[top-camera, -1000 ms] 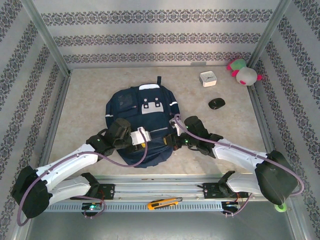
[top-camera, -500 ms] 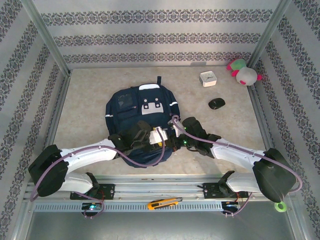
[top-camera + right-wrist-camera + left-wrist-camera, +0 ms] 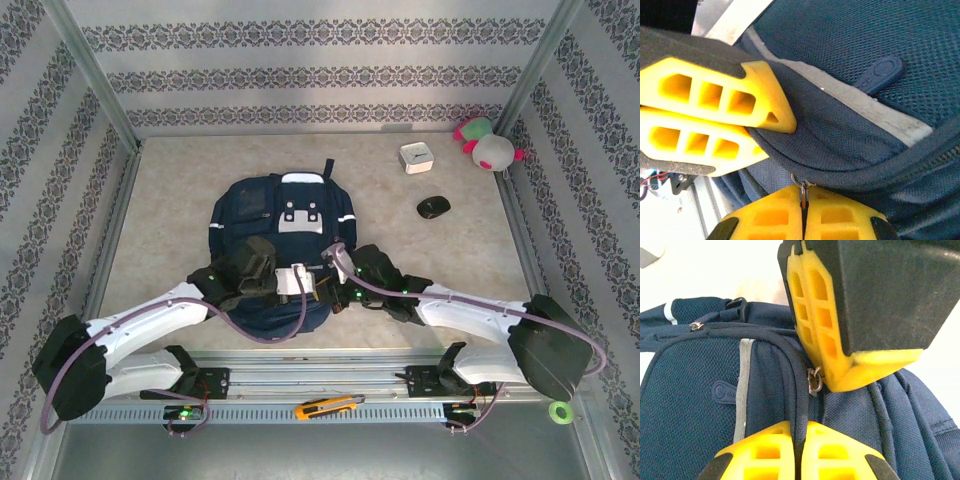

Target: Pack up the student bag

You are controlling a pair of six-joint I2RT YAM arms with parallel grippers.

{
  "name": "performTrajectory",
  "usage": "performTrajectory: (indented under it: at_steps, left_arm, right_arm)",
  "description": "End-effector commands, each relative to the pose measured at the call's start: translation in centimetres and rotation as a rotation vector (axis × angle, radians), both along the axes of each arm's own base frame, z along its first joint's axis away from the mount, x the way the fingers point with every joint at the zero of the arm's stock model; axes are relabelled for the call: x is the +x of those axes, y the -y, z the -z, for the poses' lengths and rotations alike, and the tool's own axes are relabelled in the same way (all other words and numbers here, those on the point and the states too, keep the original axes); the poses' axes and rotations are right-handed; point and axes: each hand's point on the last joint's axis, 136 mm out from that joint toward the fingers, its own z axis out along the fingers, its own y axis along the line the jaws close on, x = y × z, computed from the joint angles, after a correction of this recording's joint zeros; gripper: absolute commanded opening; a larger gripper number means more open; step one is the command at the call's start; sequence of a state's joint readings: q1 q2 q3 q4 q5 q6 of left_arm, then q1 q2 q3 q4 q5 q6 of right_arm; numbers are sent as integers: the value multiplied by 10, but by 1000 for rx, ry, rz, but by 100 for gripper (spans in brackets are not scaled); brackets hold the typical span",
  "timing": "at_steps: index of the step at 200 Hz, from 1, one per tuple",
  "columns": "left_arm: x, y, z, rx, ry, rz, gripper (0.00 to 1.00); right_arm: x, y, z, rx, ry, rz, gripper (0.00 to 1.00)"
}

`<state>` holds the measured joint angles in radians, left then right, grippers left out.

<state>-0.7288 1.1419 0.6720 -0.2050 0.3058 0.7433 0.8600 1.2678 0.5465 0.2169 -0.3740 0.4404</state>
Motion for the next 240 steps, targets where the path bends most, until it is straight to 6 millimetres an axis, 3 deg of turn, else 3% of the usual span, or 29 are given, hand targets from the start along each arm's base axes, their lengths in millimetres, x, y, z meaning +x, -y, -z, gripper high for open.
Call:
performTrajectory:
  at_steps: [1,23,29,64,76,97,146,161,167,180,200,240]
  left_arm:
    - [-24,-23,10,116,-71,105,0]
    - [-23,-30,10,123,-76,73,0]
    - [-23,-28,7,105,-76,65,4]
    - [-23,-12,-27,-80,-90,10,42]
    - [-17,-8,-34,-122,-69,-44,51]
    - [-15,-4,-30,-109,-53,-48,55]
    - [-10,-15,-2,88,-58,-11,56]
    - [-7,-17,2,102,-46,-20,54]
    - [-7,-17,4,106,-47,-21,47]
    - [-9,-18,9,125,-57,-7,22]
    - [-10,-20,13,140,-67,-7,3]
    - [-14,-26,12,142,-81,-5,0]
  right_arm:
    - [2,-15,3,49,-13,22,0]
    - [1,-31,-1,66,-13,-25,0]
    - [1,-33,-1,68,-13,-32,0]
    - [2,-34,-6,73,0,-39,0]
    - [2,-33,-6,70,0,-38,0]
    - [2,-32,-5,69,-3,-36,0]
    - [3,-34,-10,75,2,-37,0]
    - [3,-35,-11,78,2,-41,0]
    - [3,-36,-10,77,-1,-43,0]
    - [3,-37,-10,78,-5,-46,0]
    - [5,-35,-12,79,1,-37,0]
    - [27,1,-4,56,-26,98,0]
